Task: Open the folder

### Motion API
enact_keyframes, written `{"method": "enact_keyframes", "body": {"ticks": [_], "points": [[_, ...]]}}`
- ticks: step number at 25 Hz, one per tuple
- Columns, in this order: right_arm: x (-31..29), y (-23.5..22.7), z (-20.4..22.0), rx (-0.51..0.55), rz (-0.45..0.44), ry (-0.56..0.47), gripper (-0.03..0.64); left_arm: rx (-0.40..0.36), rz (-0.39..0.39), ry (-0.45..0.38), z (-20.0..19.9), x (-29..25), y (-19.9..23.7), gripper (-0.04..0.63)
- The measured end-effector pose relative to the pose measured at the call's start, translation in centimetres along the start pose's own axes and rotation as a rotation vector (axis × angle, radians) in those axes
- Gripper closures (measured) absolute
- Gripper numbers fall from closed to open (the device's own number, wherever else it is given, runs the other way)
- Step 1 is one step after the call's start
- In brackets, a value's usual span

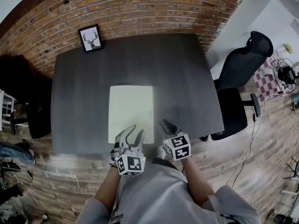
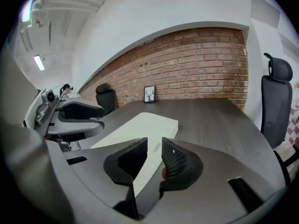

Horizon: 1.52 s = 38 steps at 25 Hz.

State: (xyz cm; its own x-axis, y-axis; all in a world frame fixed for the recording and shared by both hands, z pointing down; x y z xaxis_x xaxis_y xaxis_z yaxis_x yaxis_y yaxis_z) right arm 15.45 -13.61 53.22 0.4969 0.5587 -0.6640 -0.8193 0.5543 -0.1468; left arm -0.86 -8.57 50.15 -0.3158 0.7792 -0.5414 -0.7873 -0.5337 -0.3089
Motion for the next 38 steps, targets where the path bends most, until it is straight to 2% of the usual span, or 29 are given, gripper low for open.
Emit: {"method": "enact_keyframes", "body": {"ticks": [9, 22, 28, 38], "points": [[-2.9, 0.7, 3.1, 0.012, -0.014, 0.119, 0.545, -0.191, 0.109, 0.084, 3.1, -1.5, -3.0, 0.443], [-6.2, 1.7, 6.9, 0.026, -0.03, 0.286, 0.543, -0.319, 0.203, 0.155, 5.4, -2.5, -4.9, 0.44], [-6.4, 1.7, 7.1, 0.012, -0.015, 0.273, 0.541, -0.396, 0.24, 0.17, 5.9, -2.9, -5.9, 0.439], [-6.4, 1.6, 7.2, -0.007, -0.011, 0.269, 0.541, -0.543, 0.374, 0.191, 6.3, -3.7, -9.2, 0.422]]}}
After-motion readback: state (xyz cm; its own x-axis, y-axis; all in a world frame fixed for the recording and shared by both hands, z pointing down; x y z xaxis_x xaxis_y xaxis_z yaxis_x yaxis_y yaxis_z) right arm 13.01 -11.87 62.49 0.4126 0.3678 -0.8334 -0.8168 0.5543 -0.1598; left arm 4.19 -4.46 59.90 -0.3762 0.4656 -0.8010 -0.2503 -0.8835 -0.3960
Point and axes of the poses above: the fingertips, and each gripper's own axes: x backward along the fingers, y to its left, z out of its underside, the point moved 8 cm from there along x, backward along the fingers, and after that the axes turned 8 degrees about y, right-handed, at the moved point
